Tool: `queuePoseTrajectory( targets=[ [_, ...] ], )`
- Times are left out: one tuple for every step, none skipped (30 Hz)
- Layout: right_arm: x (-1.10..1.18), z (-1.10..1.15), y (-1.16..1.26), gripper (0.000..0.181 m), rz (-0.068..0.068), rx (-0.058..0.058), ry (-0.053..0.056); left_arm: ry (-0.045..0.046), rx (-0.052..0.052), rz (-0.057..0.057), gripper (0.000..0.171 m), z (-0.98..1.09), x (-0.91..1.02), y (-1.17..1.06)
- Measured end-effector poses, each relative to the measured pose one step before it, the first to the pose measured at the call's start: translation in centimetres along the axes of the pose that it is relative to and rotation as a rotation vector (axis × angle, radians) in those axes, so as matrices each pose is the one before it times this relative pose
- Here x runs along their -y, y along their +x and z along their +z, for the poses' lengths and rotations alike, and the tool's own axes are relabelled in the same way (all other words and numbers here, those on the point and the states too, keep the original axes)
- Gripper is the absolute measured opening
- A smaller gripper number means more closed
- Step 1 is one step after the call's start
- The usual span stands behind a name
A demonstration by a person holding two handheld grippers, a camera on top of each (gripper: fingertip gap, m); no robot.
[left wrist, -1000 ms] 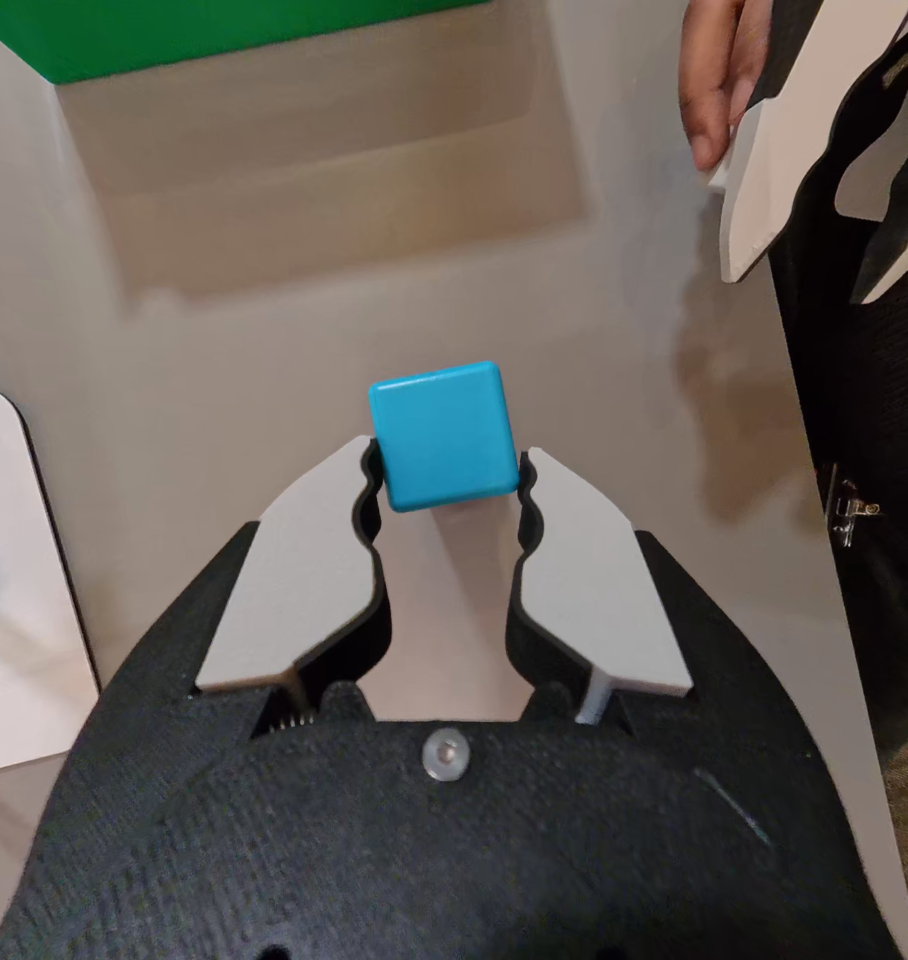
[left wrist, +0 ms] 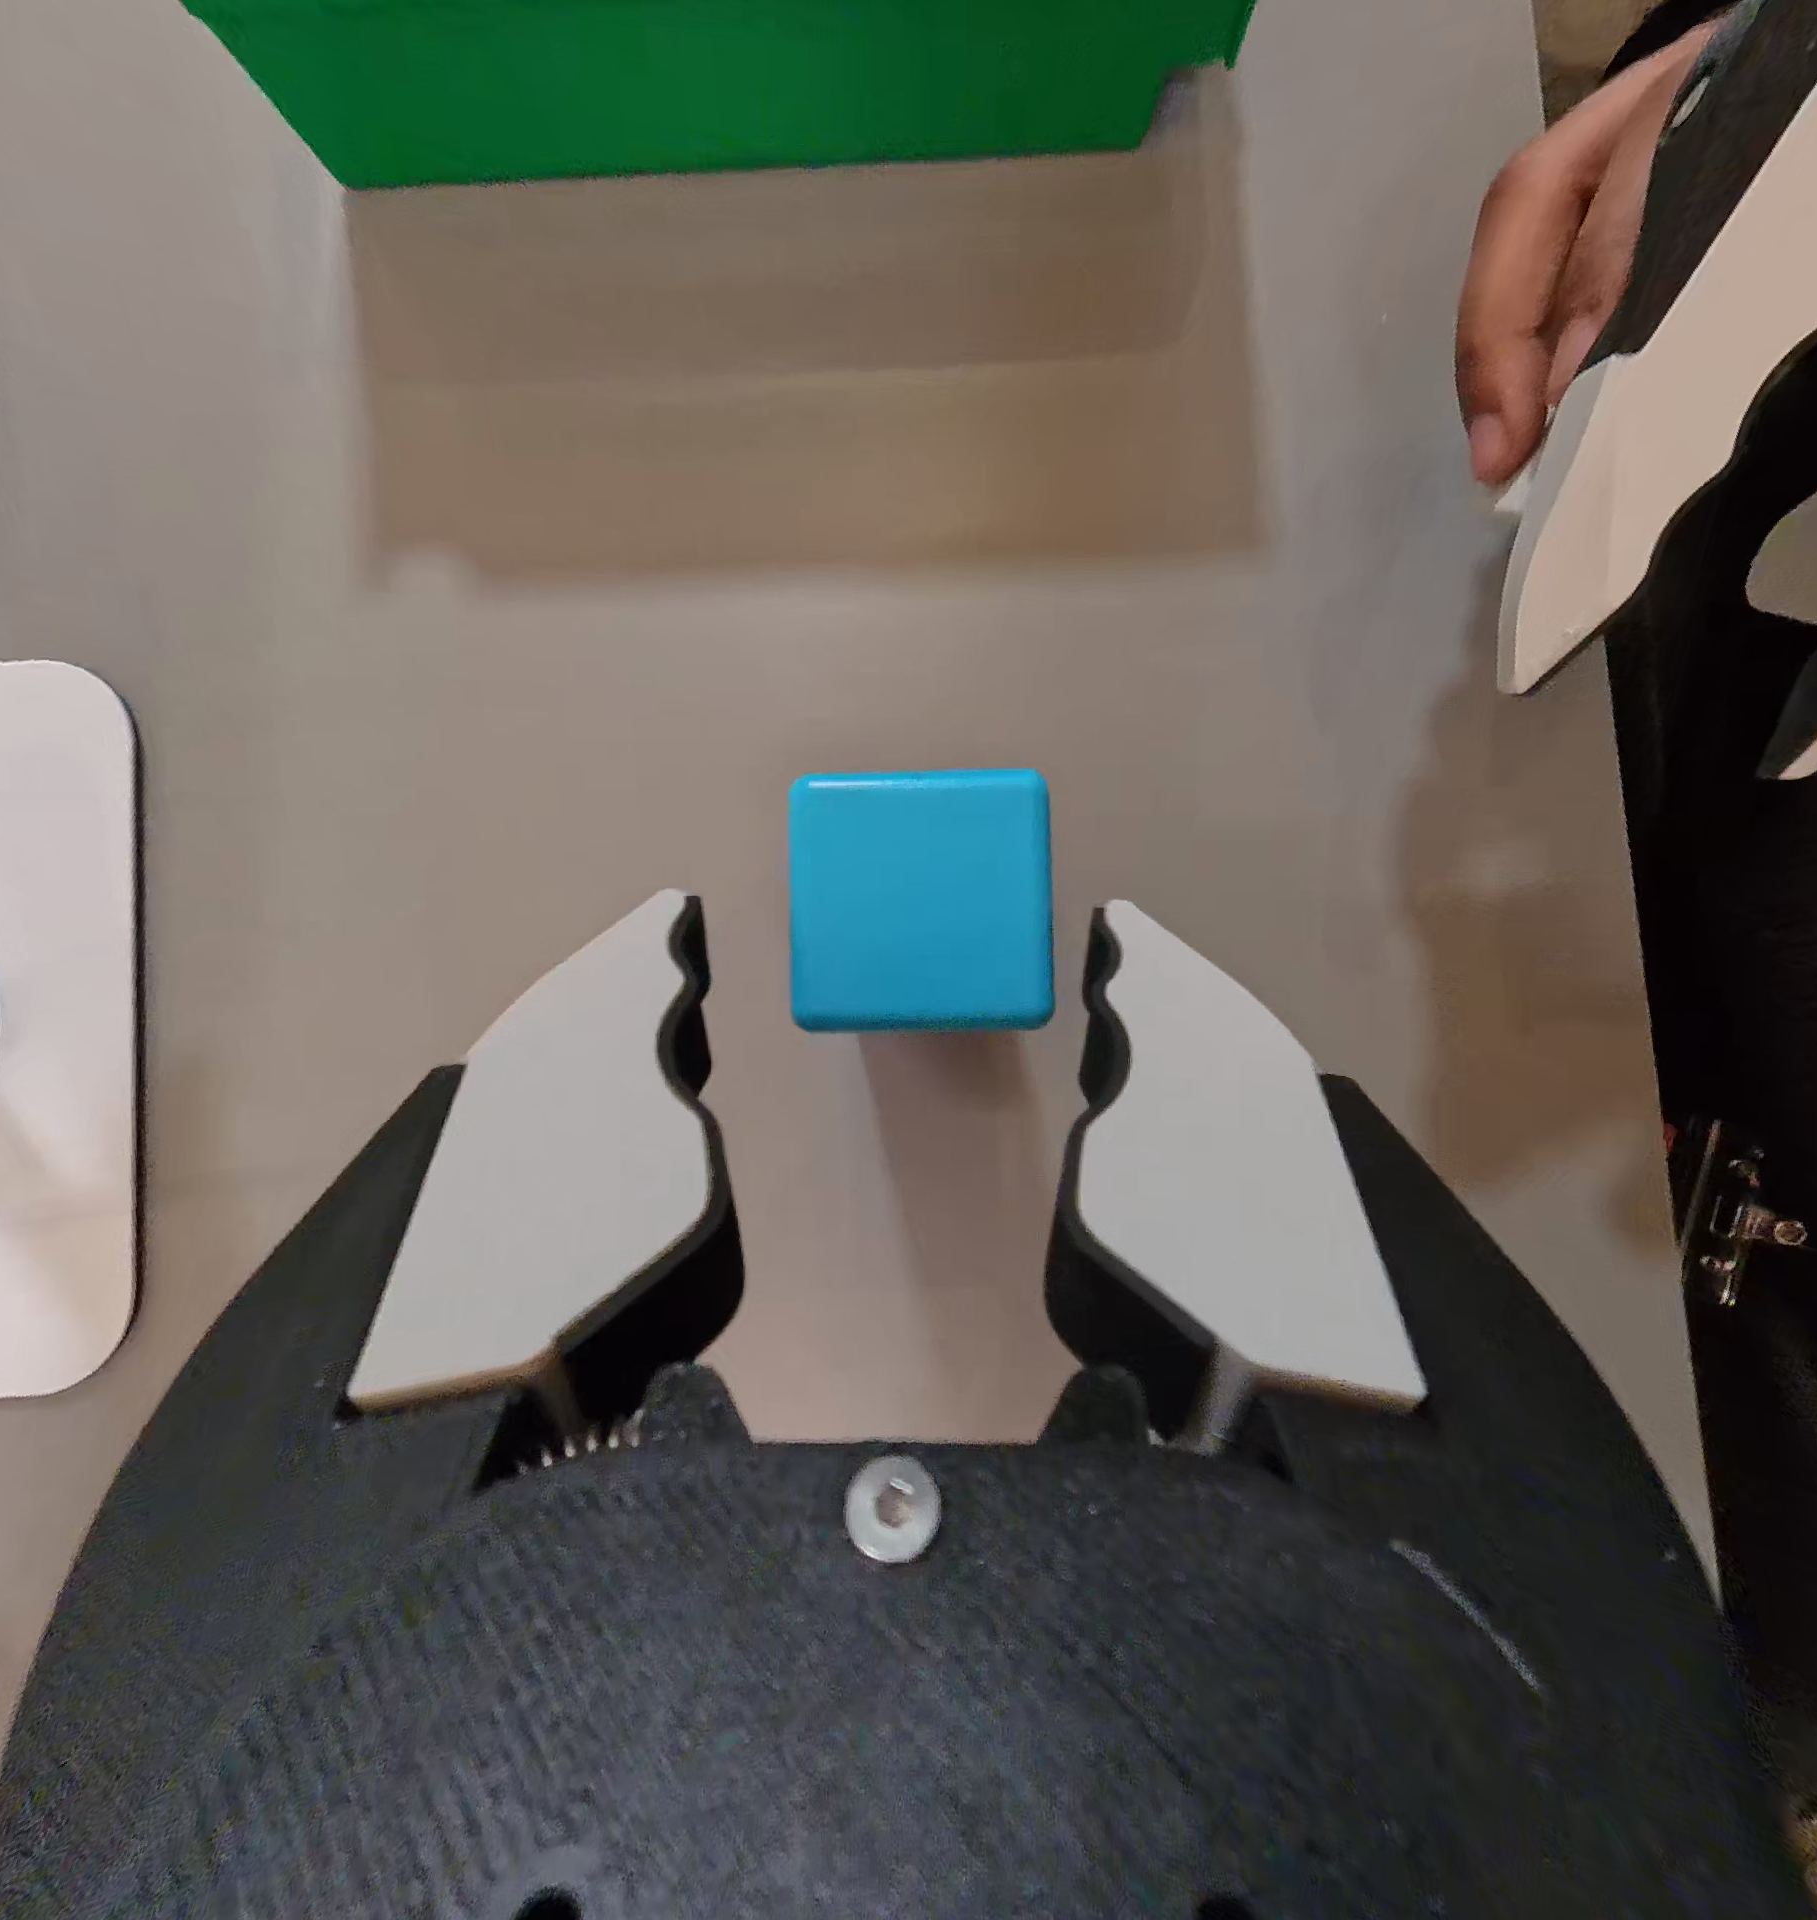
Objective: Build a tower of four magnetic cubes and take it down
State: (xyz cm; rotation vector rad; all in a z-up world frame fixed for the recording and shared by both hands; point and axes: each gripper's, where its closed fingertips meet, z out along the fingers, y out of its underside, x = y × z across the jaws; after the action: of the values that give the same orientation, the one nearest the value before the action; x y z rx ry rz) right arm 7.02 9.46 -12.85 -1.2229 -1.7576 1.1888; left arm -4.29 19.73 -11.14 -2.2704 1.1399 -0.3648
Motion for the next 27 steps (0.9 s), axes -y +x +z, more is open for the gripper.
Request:
queuePoseTrajectory(
  targets=[
    [0.064, -0.032, -0.019, 0.051, -0.0013, -0.0002, 0.0021, 0.01778, 0.0076, -0.0118, 0.074, -0.481, 0.189, -0.043],
    [0.030, -0.038, -0.031, 0.051, -0.0014, -0.0002, 0.0011, 0.02534, 0.0133, -0.0155, 0.074, -0.603, 0.271, -0.097],
    [0.024, -0.042, -0.027, 0.051, -0.0017, -0.0003, 0.0006, 0.02661, 0.0160, -0.0153, 0.074, -0.719, 0.221, -0.108],
    [0.024, -0.047, -0.038, 0.051, -0.0021, -0.0003, 0.0007, 0.02898, 0.0224, -0.0169, 0.075, -0.833, 0.190, -0.178],
    [0.025, -0.046, -0.040, 0.051, -0.0019, -0.0002, 0.0008, 0.02909, 0.0250, -0.0196, 0.075, -0.962, 0.115, -0.203],
    [0.028, -0.040, -0.034, 0.051, -0.0014, 0.0000, 0.0008, 0.02604, 0.0250, -0.0219, 0.076, -1.107, -0.012, -0.217],
    [0.030, -0.039, -0.039, 0.051, -0.0007, 0.0000, 0.0010, 0.02413, 0.0302, -0.0244, 0.077, -1.277, -0.134, -0.293],
    [0.014, -0.043, -0.022, 0.051, -0.0002, -0.0001, 0.0008, 0.02103, 0.0414, -0.0275, 0.078, -1.468, -0.289, -0.503],
    [-0.018, -0.028, -0.023, 0.051, 0.0003, -0.0002, 0.0002, 0.01439, 0.0563, -0.0306, 0.079, -1.644, -0.476, -0.813],
    [-0.024, -0.019, -0.009, 0.051, 0.0007, -0.0002, -0.0006, 0.00369, 0.0850, -0.0396, 0.079, -1.797, -0.735, -1.383],
    [-0.036, -0.010, -0.005, 0.051, 0.0010, -0.0005, -0.0011, -0.00984, 0.1206, -0.0483, 0.077, -1.912, -1.031, -2.156],
    [-0.040, 0.002, 0.005, 0.051, 0.0012, -0.0004, -0.0008, -0.01674, 0.1414, -0.0576, 0.076, -1.945, -1.268, -2.784],
    [-0.038, 0.010, -0.007, 0.051, 0.0019, 0.0004, -0.0009, -0.01846, 0.1237, -0.0642, 0.075, -1.835, -1.405, -2.912],
    [-0.038, 0.024, -0.013, 0.051, 0.0025, 0.0010, -0.0014, -0.02492, 0.1002, -0.0719, 0.073, -1.623, -1.559, -2.877],
    [-0.050, 0.026, -0.018, 0.051, 0.0027, 0.0013, -0.0016, -0.03796, 0.0895, -0.0745, 0.071, -1.358, -1.763, -2.932],
    [-0.042, 0.042, -0.035, 0.051, 0.0023, 0.0016, -0.0014, -0.04636, 0.0934, -0.0748, 0.071, -1.062, -1.899, -3.065],
    [-0.034, 0.038, -0.029, 0.051, 0.0016, 0.0016, -0.0015, -0.04595, 0.0931, -0.0832, 0.070, -0.734, -1.933, -3.080],
    [-0.030, 0.052, -0.038, 0.051, 0.0008, 0.0015, -0.0017, -0.04529, 0.0736, -0.0860, 0.070, -0.358, -1.880, -2.794],
    [-0.012, 0.039, -0.045, 0.051, 0.0002, 0.0015, -0.0016, -0.03531, 0.0490, -0.0818, 0.070, -0.060, -1.666, -2.371],
    [-0.002, 0.052, -0.037, 0.052, -0.0002, 0.0013, -0.0011, -0.02158, 0.0249, -0.0788, 0.068, 0.145, -1.372, -1.862],
    [0.022, 0.043, -0.049, 0.052, -0.0007, 0.0016, -0.0006, -0.01465, 0.0054, -0.0679, 0.067, 0.297, -1.147, -1.388],
    [0.043, 0.055, -0.055, 0.052, -0.0016, 0.0020, -0.0001, -0.01137, 0.0067, -0.0568, 0.066, 0.409, -1.008, -1.164],
    [0.045, 0.066, -0.059, 0.052, -0.0024, 0.0024, -0.0002, -0.01221, 0.0088, -0.0416, 0.066, 0.509, -0.927, -0.968],
    [0.056, 0.069, -0.052, 0.052, -0.0031, 0.0025, -0.0004, -0.01461, 0.0188, -0.0281, 0.066, 0.629, -0.881, -0.921],
    [0.071, 0.050, -0.057, 0.052, -0.0042, 0.0021, 0.0007, -0.01167, 0.0253, -0.0220, 0.066, 0.697, -0.761, -0.855],
    [0.069, 0.058, -0.044, 0.052, -0.0050, 0.0015, 0.0012, -0.01326, 0.0208, -0.0183, 0.066, 0.766, -0.703, -0.697],
    [0.061, 0.061, -0.033, 0.052, -0.0052, 0.0011, 0.0003, -0.01355, 0.0190, -0.0200, 0.067, 0.806, -0.608, -0.597]
  ],
)
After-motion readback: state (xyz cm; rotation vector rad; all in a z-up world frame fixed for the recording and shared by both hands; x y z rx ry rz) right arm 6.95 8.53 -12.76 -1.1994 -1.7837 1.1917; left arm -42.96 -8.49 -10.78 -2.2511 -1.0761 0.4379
